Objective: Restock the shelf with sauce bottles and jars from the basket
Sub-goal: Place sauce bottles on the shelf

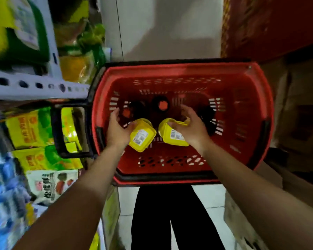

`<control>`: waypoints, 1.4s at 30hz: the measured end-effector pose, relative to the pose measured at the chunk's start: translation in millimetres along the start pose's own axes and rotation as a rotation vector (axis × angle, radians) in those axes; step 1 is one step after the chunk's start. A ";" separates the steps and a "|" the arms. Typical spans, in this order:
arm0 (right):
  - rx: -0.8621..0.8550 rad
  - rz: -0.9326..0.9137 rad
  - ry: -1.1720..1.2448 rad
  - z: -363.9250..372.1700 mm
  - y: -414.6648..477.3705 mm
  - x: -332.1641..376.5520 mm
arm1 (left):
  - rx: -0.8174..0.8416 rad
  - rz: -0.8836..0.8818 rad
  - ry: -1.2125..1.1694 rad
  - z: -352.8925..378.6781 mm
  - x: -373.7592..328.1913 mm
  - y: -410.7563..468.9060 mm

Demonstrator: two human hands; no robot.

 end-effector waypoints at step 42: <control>-0.036 -0.218 -0.072 -5.3 33.3 13.0 | -0.034 0.194 0.006 8.3 -48.6 -3.0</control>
Point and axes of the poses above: each hand's wrist, its own y-axis towards the middle knuckle, its own z-axis out of the palm, x = y × z, the point moved 3 cm from there along y, towards the middle knuckle, and after that the axes turned 8 degrees about x, right-handed, at the moved point
